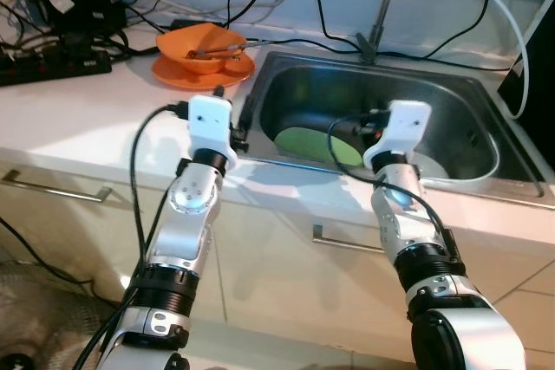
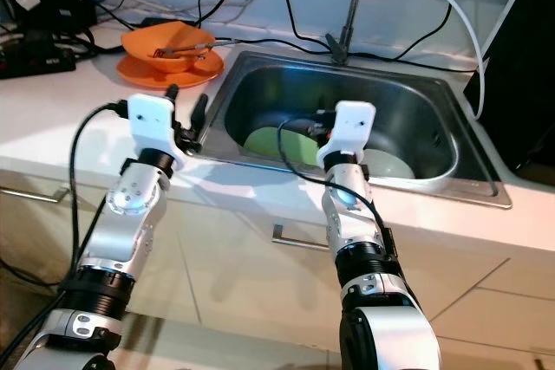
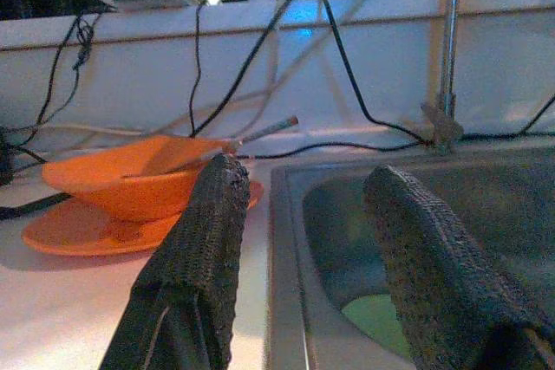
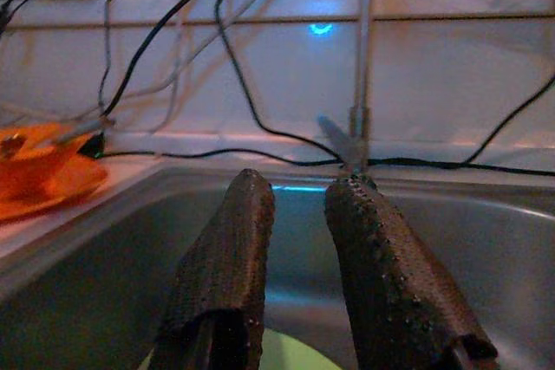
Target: Kitchen organization
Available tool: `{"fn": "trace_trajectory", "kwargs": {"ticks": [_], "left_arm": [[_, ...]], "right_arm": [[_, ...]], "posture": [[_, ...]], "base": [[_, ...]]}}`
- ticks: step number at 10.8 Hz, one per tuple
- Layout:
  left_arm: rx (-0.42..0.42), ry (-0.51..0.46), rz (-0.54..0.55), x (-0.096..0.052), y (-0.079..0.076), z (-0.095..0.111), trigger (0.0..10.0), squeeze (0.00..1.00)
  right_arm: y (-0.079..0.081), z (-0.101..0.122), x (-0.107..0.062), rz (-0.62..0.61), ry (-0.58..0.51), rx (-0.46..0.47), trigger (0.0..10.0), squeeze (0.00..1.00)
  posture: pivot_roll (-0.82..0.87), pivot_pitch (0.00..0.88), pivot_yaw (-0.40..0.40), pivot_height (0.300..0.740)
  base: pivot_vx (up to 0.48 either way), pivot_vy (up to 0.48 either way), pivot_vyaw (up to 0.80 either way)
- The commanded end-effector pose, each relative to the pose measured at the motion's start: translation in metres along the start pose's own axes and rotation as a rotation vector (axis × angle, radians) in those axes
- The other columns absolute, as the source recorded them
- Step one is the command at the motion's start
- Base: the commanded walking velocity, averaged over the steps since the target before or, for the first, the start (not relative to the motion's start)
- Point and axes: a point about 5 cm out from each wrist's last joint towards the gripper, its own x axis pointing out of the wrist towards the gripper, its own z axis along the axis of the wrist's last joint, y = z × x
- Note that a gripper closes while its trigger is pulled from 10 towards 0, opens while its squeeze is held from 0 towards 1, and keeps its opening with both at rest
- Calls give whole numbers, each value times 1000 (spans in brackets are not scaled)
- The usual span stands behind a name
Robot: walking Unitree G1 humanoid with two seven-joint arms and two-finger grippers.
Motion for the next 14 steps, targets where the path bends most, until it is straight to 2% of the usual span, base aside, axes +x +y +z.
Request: {"fn": "trace_trajectory", "kwargs": {"ticks": [1,3,10,14], "left_arm": [[10,-16,-29,3,-4,3,10000,0],[1,-26,-65,9,-7,3,10000,0],[9,-50,-89,26,-14,8,10000,0],[1,-59,-135,36,-26,11,10000,0]], "right_arm": [[-4,0,-2,-25,-5,2,10000,0],[2,0,-5,-20,-18,29,10000,0],[10,11,4,10,-47,-2,10000,0],[8,18,5,17,-73,-34,10000,0]], "posture": [[215,0,1,740],[196,0,23,740],[145,0,15,740],[89,0,29,740]], "base": [[0,0,0],[0,0,0],[0,0,0],[0,0,0]]}}
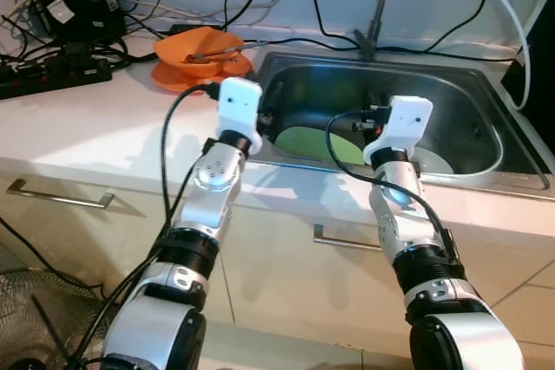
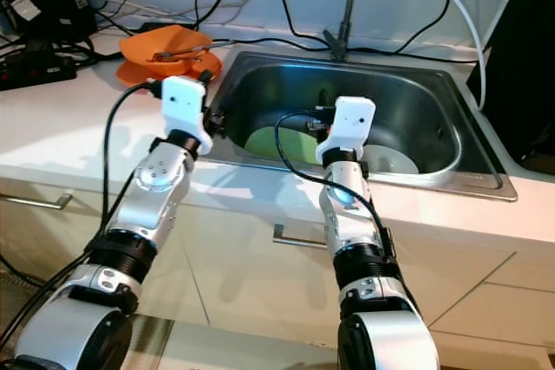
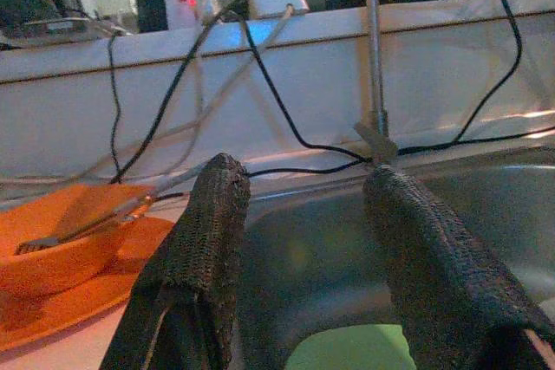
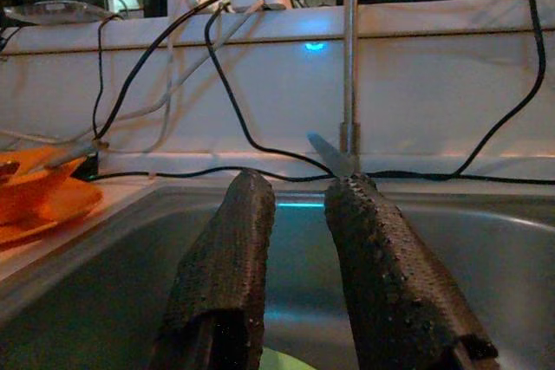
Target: Kitchen organization
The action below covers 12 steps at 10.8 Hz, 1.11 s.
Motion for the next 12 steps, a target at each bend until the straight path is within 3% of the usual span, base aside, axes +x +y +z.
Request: {"fn": "trace_trajectory", "kwargs": {"ticks": [1,6,12], "left_arm": [[8,-12,-16,4,-2,4,10000,0],[-7,22,68,-6,11,-7,10000,0],[9,41,87,-11,16,-9,10000,0]], "right_arm": [[-1,7,4,-4,-21,-10,10000,0],[14,-1,-1,36,22,21,10000,0],[18,-7,-5,41,47,45,10000,0]], "posture": [[88,0,27,740],[150,0,-7,740],[165,0,-2,740]], "base": [[0,0,0],[0,0,0],[0,356,0]]}}
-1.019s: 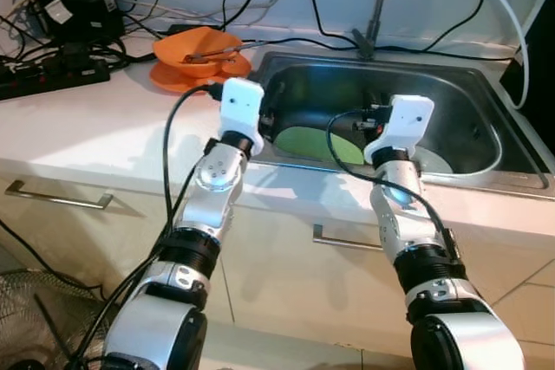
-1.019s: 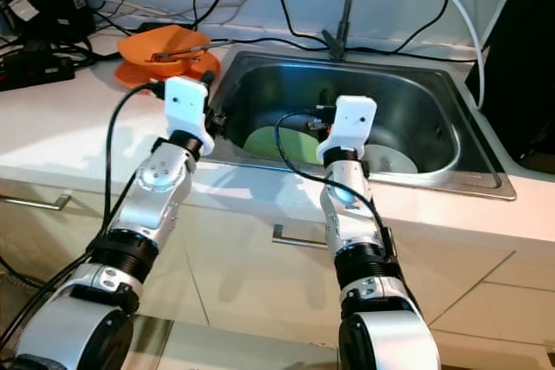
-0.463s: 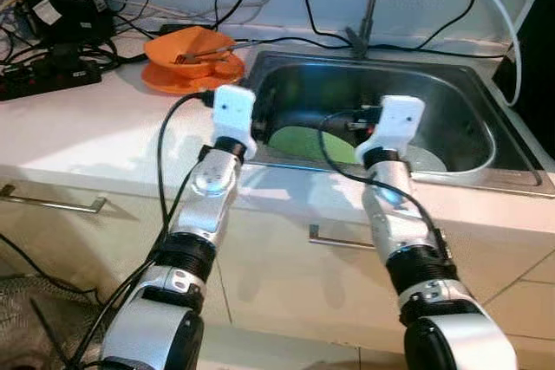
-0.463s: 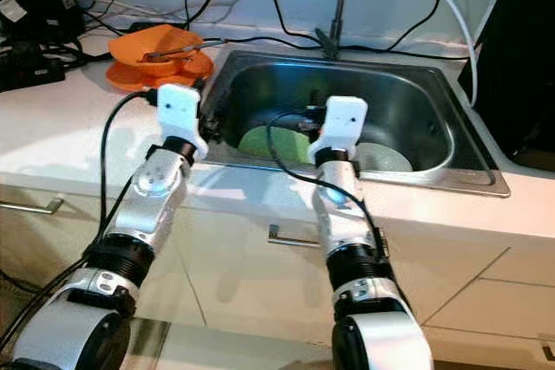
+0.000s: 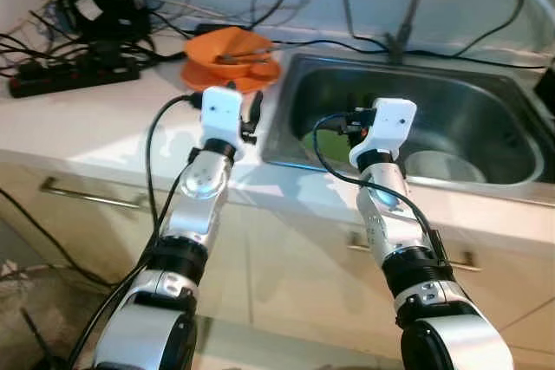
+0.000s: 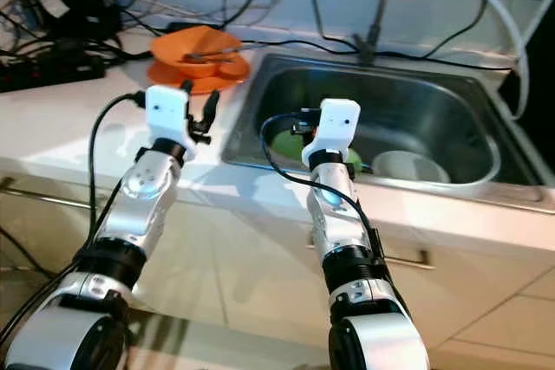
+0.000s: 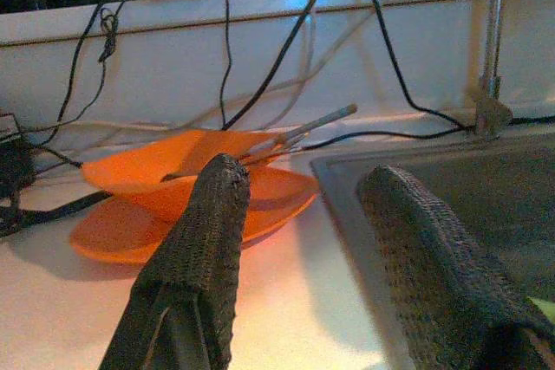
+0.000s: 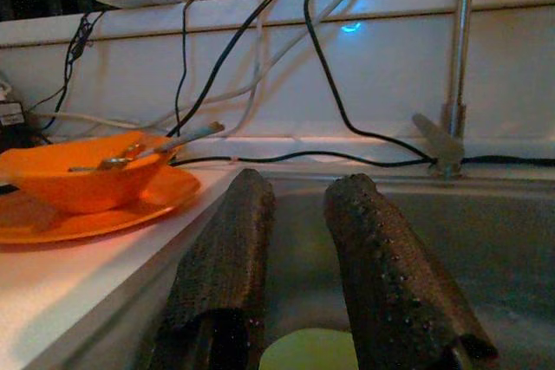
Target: Kitchen organization
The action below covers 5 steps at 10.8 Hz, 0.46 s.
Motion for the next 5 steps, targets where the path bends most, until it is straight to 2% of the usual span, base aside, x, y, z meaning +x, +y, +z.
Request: {"fn": "trace_trajectory", "kwargs": {"ticks": [1,3,5], "left_arm": [[5,-10,-8,1,-4,4,10000,0],[10,2,-10,0,-4,3,10000,0],[14,6,-8,0,-4,3,10000,0]], "right_arm": [[-2,-2,-2,-6,10,-1,10000,0],[0,-4,-4,-5,18,4,10000,0],[-1,-6,-5,-11,27,5,10000,0]], "posture": [[167,0,-1,740],[169,0,2,740],[168,0,4,740]], "base": [[0,382,0],[0,298,0],[0,480,0]]}}
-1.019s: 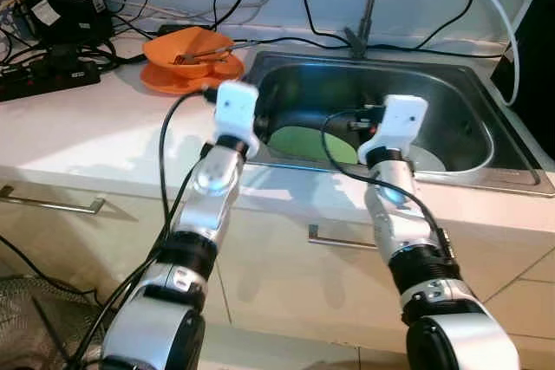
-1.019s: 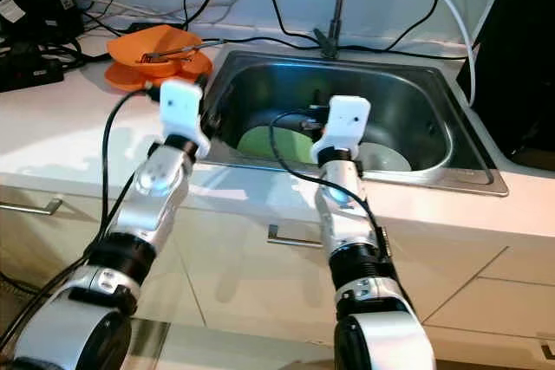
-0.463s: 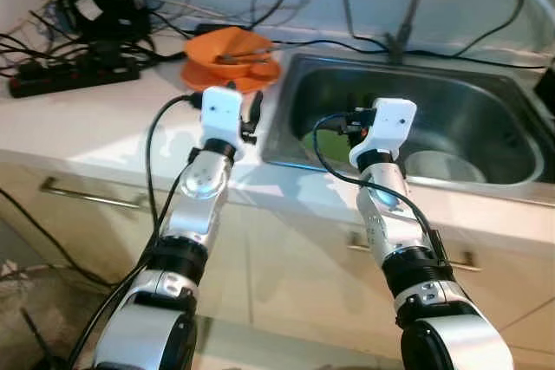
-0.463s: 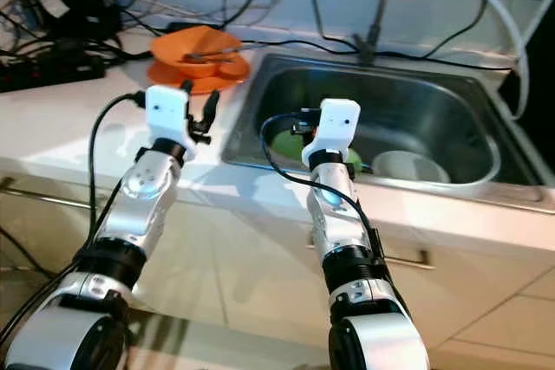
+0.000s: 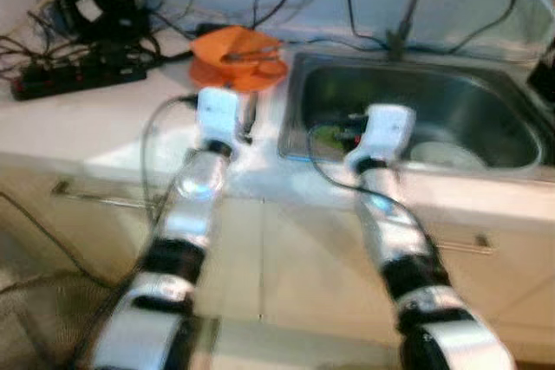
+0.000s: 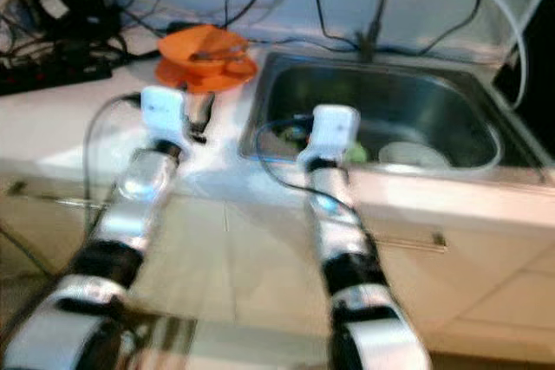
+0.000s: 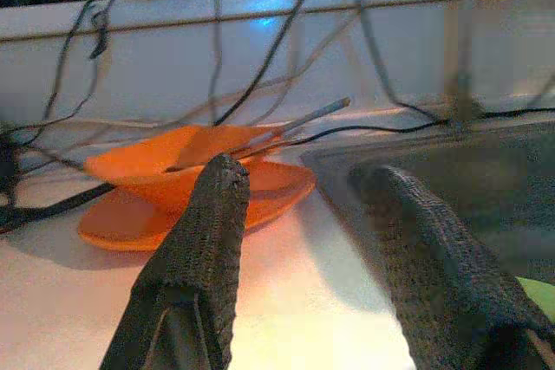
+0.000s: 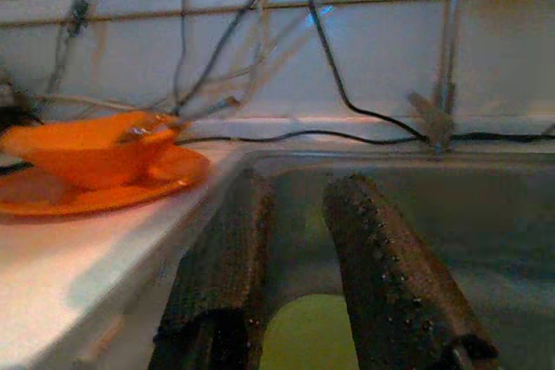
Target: Kitchen organization
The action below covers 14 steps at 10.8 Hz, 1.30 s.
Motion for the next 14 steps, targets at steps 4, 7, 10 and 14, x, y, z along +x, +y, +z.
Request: {"fn": "trace_trajectory", "kwargs": {"ticks": [4,7,10,14], "left_arm": [[31,-10,2,-1,3,4,10000,0],[30,-6,17,-1,5,4,10000,0],[26,6,50,-1,9,3,10000,0],[29,12,58,-2,10,2,10000,0]], "right_arm": [[4,1,0,1,1,14,10000,0],[6,-2,0,13,14,6,10000,0],[7,-3,0,21,25,-1,10000,0],[9,-3,-1,40,20,-38,10000,0]], "posture": [[171,0,5,740],[174,0,5,740],[176,0,3,740],[177,0,3,740]], "base": [[0,120,0],[0,0,0],[0,0,0],[184,0,328]]}}
